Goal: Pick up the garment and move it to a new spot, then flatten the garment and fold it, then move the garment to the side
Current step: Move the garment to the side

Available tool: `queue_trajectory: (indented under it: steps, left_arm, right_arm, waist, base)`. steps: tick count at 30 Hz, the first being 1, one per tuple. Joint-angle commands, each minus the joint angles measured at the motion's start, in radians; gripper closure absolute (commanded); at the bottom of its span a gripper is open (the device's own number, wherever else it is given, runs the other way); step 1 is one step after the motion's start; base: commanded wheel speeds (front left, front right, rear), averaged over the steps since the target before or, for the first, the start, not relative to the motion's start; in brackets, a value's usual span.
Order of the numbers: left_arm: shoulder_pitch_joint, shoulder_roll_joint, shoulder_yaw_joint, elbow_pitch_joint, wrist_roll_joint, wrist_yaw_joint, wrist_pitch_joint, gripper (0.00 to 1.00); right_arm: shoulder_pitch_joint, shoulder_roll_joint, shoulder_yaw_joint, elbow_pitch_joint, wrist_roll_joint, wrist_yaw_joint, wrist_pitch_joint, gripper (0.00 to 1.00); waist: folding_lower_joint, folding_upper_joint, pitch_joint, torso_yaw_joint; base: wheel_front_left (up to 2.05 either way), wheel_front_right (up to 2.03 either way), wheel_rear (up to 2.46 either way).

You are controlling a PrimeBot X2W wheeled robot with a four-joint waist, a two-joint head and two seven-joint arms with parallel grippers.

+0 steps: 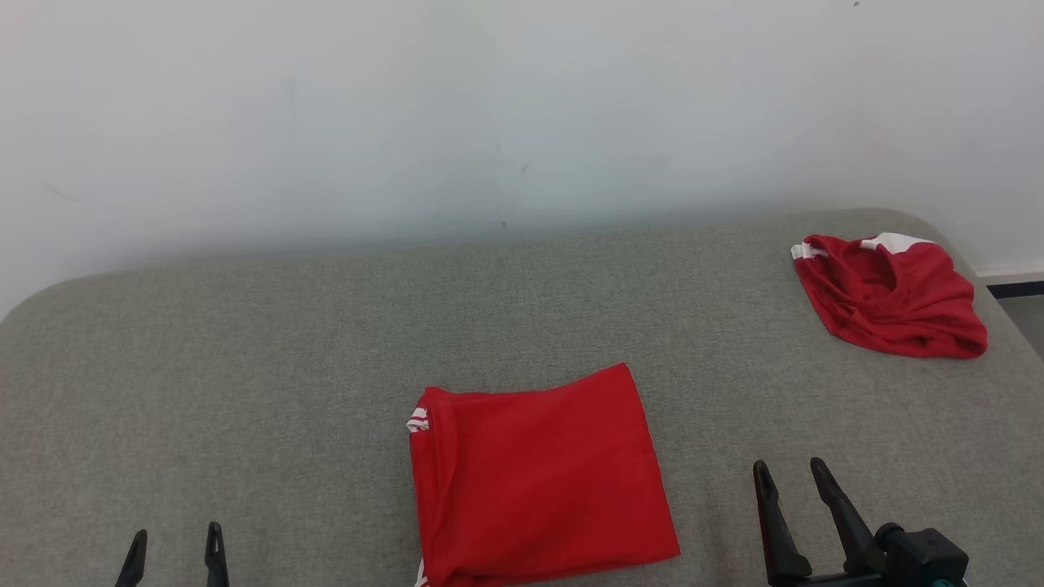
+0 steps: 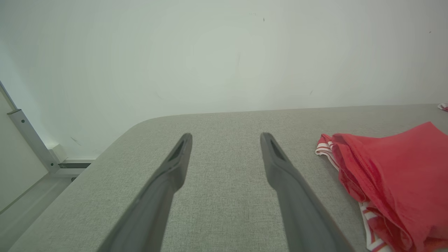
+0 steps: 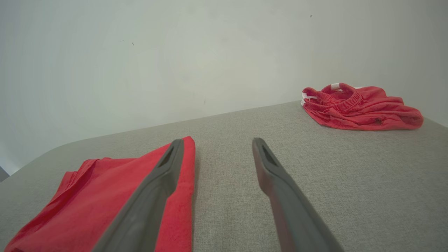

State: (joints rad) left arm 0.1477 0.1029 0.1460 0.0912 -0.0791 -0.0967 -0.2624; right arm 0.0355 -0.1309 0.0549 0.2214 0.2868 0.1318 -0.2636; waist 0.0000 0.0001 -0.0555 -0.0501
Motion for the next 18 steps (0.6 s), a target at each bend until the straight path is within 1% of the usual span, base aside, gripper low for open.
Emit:
queue_trajectory:
  steps: [1, 6, 10, 15, 18]
  left_arm:
    - [0.012, -0.002, 0.004, -0.003, 0.009, 0.000, -0.003, 0.00]
    - [0.010, -0.002, 0.007, 0.000, 0.010, -0.003, -0.003, 0.00]
    - [0.008, -0.005, 0.007, 0.000, 0.011, -0.004, -0.003, 0.00]
    - [-0.006, -0.009, -0.004, 0.005, 0.012, -0.007, -0.003, 0.00]
    - [-0.022, -0.011, -0.014, 0.007, 0.011, -0.008, -0.003, 0.00]
  right_arm:
    - [-0.004, -0.004, 0.000, 0.001, -0.008, -0.002, -0.001, 0.00]
    - [-0.008, -0.012, 0.008, 0.011, -0.020, -0.002, -0.001, 0.00]
    - [-0.056, -0.019, 0.034, 0.057, -0.040, -0.002, -0.001, 0.00]
    - [-0.164, -0.024, 0.080, 0.157, -0.049, -0.002, 0.019, 0.00]
    - [-0.244, -0.019, 0.109, 0.247, -0.029, -0.002, 0.054, 0.00]
  waist:
    - [0.0000, -0.0001, -0.001, 0.000]
    - [0.0000, -0.0001, -0.002, 0.001]
    - [0.0000, -0.0001, 0.002, 0.000]
    - [0.0000, -0.0001, 0.011, 0.011]
    - [0.0000, -0.0001, 0.021, 0.023]
  base:
    - [0.00, 0.00, 0.00]
    - [0.00, 0.00, 0.00]
    - [0.00, 0.00, 0.00]
    - [0.00, 0.00, 0.00]
    - [0.00, 0.00, 0.00]
